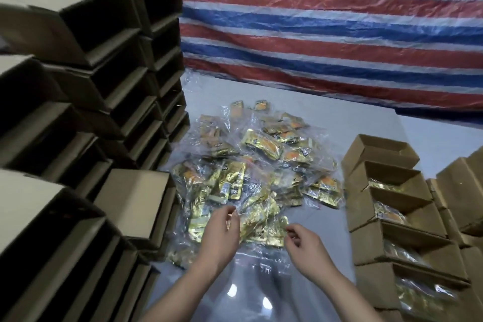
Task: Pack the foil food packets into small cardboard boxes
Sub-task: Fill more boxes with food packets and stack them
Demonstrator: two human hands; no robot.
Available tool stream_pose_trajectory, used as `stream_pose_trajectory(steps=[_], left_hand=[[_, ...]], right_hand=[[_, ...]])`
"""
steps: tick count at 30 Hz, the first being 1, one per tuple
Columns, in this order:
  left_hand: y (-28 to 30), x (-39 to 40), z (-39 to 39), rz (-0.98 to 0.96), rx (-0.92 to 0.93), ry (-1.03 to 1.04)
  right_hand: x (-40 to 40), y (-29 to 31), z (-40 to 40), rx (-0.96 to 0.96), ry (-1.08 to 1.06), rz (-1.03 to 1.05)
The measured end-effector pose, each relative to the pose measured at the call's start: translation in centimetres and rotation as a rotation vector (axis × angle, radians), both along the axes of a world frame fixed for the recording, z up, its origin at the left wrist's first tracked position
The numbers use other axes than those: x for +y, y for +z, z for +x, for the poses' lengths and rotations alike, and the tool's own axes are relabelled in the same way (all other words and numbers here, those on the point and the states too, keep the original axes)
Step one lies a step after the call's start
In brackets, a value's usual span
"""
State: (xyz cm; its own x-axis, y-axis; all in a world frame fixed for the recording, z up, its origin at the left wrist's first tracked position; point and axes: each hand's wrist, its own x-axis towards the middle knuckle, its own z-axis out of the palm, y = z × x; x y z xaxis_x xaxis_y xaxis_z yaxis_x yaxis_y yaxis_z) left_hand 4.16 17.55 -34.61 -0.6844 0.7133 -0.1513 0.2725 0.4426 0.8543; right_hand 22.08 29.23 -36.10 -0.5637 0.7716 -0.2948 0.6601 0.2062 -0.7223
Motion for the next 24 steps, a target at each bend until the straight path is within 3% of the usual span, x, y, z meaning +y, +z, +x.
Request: stream_pose_trajectory(steps=[6, 12, 17, 21, 24], left_hand=[[7.2, 0.2, -1.3, 0.208, 0.216, 0.053], [16.7, 1.9, -1.4, 0.39, 0.365, 0.054], [26.2, 5.0, -3.8, 0.505, 0.476, 0.213], [33.2, 5.9, -9.1, 0.431, 0.638, 0.297], [36.0, 4.3, -14.8, 0.255, 0.826, 0.388]], right_hand=[[0.7, 5.2, -7.8, 0.195, 0.051, 0.026], [1.4, 14.4, -14.1, 0.443, 0.193, 0.099], [1.5, 21.8, -18.5, 0.524, 0.281, 0.259], [1.0, 27.3, -23.3, 0.65, 0.339, 0.342], [1.4, 29.5, -26.9, 0.57, 0.354, 0.271]])
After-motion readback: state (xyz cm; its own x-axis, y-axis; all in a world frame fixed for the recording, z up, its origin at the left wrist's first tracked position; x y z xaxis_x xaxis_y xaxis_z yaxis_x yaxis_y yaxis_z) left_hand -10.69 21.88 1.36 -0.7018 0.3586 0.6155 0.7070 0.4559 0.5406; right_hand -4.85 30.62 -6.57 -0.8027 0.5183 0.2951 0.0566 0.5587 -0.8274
